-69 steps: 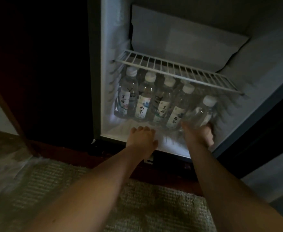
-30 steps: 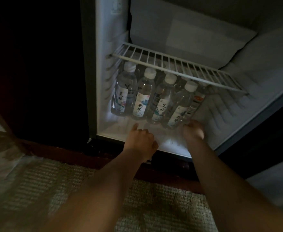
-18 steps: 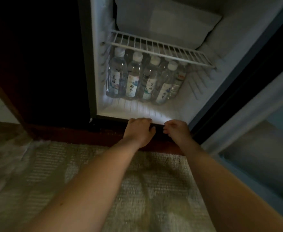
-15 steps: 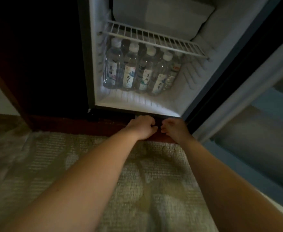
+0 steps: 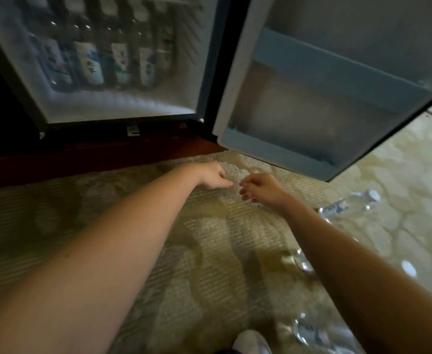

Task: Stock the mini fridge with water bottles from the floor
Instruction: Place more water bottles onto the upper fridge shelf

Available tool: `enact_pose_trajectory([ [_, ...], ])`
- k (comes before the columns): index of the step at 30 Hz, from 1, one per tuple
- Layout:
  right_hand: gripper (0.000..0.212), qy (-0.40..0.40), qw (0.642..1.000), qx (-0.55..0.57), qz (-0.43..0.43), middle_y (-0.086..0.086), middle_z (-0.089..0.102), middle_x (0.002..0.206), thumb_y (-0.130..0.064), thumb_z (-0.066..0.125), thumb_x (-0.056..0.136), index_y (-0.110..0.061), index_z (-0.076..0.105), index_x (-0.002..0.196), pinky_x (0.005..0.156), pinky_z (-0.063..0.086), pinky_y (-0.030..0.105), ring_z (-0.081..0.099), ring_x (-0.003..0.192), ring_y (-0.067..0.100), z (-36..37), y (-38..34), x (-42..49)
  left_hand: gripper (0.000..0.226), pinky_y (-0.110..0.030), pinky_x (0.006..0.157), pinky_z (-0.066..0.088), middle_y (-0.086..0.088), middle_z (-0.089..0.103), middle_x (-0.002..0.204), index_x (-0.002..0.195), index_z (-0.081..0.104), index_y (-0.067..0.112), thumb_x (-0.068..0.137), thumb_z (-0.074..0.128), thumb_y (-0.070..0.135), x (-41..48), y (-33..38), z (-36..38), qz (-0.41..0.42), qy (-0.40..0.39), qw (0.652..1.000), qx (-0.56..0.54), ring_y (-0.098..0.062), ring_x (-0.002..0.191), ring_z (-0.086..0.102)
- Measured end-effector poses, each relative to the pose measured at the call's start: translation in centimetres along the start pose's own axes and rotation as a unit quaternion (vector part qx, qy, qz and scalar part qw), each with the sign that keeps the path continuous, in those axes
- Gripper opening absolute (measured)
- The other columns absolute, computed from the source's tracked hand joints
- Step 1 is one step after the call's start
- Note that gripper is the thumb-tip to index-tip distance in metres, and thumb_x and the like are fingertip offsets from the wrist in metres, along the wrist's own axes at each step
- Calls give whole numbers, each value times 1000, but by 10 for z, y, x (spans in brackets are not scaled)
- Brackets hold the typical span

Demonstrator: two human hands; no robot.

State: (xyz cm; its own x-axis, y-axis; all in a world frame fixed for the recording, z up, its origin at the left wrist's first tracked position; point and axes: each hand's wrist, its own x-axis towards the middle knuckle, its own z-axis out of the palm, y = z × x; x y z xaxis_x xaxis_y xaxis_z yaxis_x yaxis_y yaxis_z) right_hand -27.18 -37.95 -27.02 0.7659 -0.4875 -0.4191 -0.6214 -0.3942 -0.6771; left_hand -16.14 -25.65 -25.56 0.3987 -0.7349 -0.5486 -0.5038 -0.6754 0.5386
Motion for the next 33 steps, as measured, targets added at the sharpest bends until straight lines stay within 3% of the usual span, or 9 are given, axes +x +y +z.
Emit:
enact_pose_trajectory([
  [5,25,35,987,-152,47,13,69,103,-15,50,93,-6,65,110,75,51,27,65,85,20,-38,44,-23,36,-30,84,46,-14,65,117,112,63,12,91,53,39,32,33,43,36,-58,997,-26,-21,88,58],
  [10,26,86,917,-386,58,10,64,117,-26,46,91,-16,64,108,87,47,37,58,109,29,-75,72,-48,49,-34,96,46,-9,58,127,124,56,10,85,64,39,52,84,73,105,-86,991,-4,-23,108,56],
  [13,36,86,873,-471,95,7,57,129,-38,47,92,-19,58,120,96,43,40,51,122,29,-89,89,-63,60,-40,102,44,-9,52,135,132,48,13,82,66,43,60,110,94,132,-114,985,10,-27,119,53],
  [16,54,39,859,-481,169,9,48,137,-48,50,90,-19,45,134,92,47,41,52,121,30,-98,112,-72,62,-39,103,43,-7,50,138,135,45,14,83,65,42,65,134,109,167,-117,979,-2,-25,122,51],
  [19,56,3,867,-457,200,12,49,137,-44,54,90,-11,42,135,93,47,37,54,119,28,-99,130,-77,62,-36,99,43,-7,50,138,136,44,14,84,65,41,66,141,118,180,-128,975,-13,-24,122,51],
  [22,47,-8,870,-457,187,12,57,127,-36,57,91,-6,48,127,88,46,29,57,113,24,-97,134,-75,63,-32,89,44,-7,50,137,136,44,15,83,65,41,71,138,124,171,-135,976,-11,-24,118,52],
  [25,47,0,877,-450,170,11,59,123,-34,60,88,-5,50,124,87,49,30,59,109,23,-94,128,-64,66,-33,92,44,-7,49,139,137,43,15,82,66,41,72,128,121,162,-137,977,6,-25,120,51],
  [30,52,26,850,-513,117,10,65,110,-51,56,86,-6,59,112,79,55,33,65,98,23,-82,104,-50,75,-39,100,45,-7,45,142,140,38,16,77,72,39,73,102,108,134,-143,981,4,-26,124,49],
  [33,53,47,856,-507,95,6,67,101,-57,51,86,-8,61,104,71,54,31,65,89,20,-77,90,-41,80,-42,102,44,-7,43,144,140,36,19,73,75,40,71,79,98,121,-138,983,10,-27,126,47],
])
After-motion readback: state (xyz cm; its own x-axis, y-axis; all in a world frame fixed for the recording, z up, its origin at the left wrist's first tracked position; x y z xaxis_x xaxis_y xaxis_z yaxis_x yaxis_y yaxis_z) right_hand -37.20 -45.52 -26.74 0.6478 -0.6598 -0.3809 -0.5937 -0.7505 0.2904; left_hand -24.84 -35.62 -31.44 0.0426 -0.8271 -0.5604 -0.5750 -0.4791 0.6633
